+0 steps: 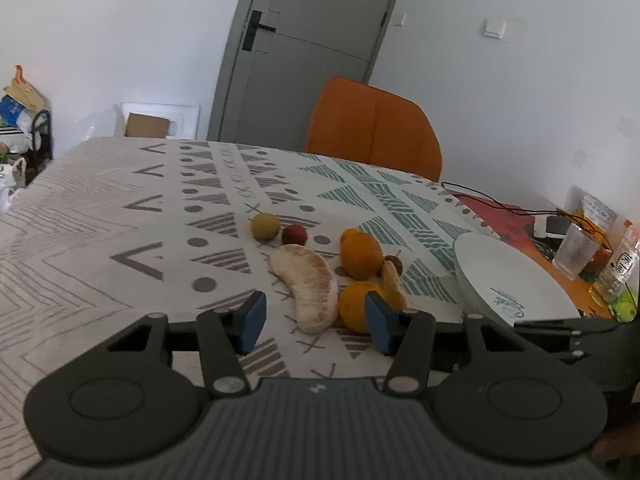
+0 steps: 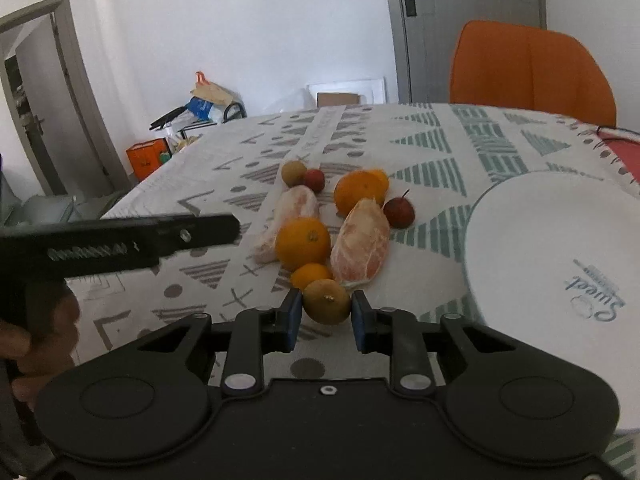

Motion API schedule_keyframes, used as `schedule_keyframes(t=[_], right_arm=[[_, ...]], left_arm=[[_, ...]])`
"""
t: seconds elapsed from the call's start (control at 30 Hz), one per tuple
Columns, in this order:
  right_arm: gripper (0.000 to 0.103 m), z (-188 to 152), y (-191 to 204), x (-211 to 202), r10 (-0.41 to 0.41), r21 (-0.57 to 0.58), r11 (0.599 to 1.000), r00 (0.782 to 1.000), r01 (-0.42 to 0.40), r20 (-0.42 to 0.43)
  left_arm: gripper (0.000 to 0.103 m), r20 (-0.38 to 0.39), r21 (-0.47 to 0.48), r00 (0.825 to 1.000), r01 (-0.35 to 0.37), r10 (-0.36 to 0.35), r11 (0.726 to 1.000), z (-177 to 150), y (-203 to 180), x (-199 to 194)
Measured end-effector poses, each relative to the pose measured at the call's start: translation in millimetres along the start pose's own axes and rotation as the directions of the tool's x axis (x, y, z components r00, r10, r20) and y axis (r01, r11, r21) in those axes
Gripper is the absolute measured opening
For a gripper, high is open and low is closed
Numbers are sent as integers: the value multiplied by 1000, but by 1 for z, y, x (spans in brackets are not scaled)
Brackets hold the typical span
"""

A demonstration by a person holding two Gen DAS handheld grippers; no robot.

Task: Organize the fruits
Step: 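Grasp the small brown round fruit with the right tool while the left tool grasps an orange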

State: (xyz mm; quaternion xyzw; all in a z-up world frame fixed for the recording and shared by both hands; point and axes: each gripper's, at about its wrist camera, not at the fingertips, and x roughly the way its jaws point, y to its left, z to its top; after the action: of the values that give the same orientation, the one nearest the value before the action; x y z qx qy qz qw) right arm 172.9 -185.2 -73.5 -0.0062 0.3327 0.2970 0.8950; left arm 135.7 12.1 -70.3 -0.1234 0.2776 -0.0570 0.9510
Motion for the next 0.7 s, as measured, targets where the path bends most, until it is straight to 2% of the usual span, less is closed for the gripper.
schedule_keyframes(t=[0.43,0.63,0.7], right_arm=[[25,11,-18,-24,-53,44,998,996,50,76],[25,9,-33,-35,-88,70,994,992,82,92],[25,7,-37,-39,-96,78,993,991,89,98]], left_arm=[[51,-32,63,998,59,-58,996,6,-24,23],[42,-84,87,996,50,-42,995,4,-32,43],[32,-79,95,997,30,-23,995,2,-34,46]])
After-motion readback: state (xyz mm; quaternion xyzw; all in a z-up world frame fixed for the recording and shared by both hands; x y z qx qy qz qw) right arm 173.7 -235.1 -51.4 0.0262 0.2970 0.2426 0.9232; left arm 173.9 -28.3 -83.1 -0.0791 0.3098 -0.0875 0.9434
